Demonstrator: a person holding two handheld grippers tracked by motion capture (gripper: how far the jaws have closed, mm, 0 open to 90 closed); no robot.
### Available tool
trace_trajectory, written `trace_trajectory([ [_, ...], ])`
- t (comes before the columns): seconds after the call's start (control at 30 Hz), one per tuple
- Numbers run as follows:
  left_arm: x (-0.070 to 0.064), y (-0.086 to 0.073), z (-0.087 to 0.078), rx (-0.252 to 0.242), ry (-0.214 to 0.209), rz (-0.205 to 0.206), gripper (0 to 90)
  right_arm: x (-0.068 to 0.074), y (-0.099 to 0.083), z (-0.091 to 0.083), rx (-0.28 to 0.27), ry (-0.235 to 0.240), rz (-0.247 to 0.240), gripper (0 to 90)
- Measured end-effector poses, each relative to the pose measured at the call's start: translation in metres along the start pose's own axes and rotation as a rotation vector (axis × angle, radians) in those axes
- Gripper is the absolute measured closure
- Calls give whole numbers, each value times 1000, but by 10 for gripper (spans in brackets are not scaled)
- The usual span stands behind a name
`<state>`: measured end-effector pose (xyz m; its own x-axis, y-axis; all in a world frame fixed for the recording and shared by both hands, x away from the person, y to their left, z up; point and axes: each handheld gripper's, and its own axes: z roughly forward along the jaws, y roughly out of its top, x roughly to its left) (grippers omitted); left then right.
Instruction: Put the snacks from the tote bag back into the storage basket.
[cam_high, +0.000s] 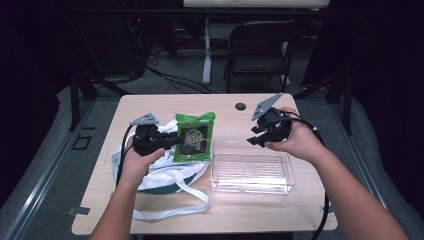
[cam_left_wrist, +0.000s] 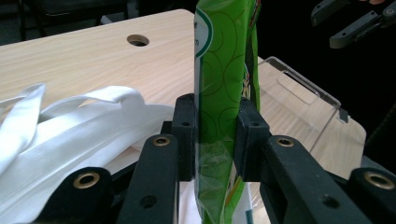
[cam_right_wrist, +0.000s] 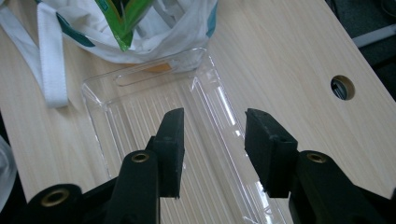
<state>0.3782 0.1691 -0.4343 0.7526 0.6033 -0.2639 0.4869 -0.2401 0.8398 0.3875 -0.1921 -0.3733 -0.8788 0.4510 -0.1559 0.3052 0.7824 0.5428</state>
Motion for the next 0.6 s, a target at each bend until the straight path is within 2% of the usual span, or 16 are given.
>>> trace_trajectory([
  [0.17, -6, 0, 5, 3, -38, 8, 738, 5, 9, -2, 3, 36, -28, 577],
  [0.6, -22, -3, 28, 59, -98, 31, 738, 13, 28, -1, -25, 50, -75, 495],
])
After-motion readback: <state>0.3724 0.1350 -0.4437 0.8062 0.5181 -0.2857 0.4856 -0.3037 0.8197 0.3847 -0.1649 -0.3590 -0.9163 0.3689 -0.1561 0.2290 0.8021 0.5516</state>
